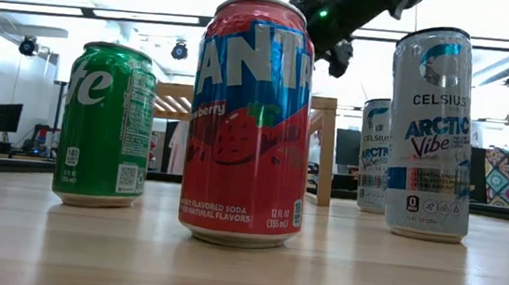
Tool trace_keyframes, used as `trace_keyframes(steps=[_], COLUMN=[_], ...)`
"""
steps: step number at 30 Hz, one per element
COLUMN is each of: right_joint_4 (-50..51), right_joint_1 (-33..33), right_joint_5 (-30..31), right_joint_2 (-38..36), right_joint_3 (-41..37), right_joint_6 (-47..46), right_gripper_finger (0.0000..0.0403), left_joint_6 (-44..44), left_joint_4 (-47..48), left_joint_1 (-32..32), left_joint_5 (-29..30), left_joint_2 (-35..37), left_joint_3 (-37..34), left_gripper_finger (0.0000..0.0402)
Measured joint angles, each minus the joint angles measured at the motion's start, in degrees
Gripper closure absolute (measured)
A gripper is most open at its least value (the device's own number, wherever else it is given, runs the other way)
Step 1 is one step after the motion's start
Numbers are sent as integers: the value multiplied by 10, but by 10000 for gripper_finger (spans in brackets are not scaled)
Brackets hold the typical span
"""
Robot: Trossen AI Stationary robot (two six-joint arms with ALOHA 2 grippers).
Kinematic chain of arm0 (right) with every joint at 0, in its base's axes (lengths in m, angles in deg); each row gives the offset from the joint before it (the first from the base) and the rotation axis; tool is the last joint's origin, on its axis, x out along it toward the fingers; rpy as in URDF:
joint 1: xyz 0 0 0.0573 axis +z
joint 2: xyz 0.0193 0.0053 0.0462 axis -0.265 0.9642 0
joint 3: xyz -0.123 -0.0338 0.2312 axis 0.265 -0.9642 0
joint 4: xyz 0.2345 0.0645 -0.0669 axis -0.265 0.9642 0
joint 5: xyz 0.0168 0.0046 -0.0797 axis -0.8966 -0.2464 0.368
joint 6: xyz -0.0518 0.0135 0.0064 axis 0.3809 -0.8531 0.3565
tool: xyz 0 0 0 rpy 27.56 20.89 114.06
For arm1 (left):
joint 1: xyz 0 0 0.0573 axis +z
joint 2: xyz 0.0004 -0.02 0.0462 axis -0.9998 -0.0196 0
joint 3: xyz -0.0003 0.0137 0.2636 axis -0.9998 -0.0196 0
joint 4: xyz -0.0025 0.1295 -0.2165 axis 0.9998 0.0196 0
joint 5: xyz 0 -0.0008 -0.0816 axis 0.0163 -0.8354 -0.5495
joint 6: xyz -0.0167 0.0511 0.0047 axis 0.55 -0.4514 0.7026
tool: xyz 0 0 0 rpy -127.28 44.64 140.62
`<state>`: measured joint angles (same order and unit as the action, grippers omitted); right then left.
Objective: Place canned beverage on shelf
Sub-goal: Put the middle white soda can on the shelf
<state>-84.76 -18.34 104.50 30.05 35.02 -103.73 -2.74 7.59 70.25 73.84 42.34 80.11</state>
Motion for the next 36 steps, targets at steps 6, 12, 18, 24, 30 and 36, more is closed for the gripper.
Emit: trace_keyframes(steps=[6, 12, 18, 24, 30, 36], right_joint_4=[24, 133, 176, 233, 314, 332], right_joint_1=[1, 3, 20, 42, 52, 51], right_joint_5=[-31, -32, -32, -31, -56, -183], right_joint_2=[69, 108, 112, 66, 6, -54], right_joint_3=[84, 179, 212, 216, 215, 199], right_joint_6=[37, 24, 21, 16, 50, 163], right_gripper_finger=[394, 394, 394, 394, 394, 394], left_joint_6=[5, 18, 20, 29, 26, 36], left_joint_4=[0, 4, 8, 1, -65, -112], left_joint_1=[0, 0, 0, 0, 16, 57], left_joint_5=[0, 0, 0, -7, -31, -47], left_joint_2=[-2, -3, -10, -26, -71, -139], left_joint_3=[-1, -1, -5, -5, -5, 8], left_gripper_finger=[401, 401, 401, 401, 401, 401])
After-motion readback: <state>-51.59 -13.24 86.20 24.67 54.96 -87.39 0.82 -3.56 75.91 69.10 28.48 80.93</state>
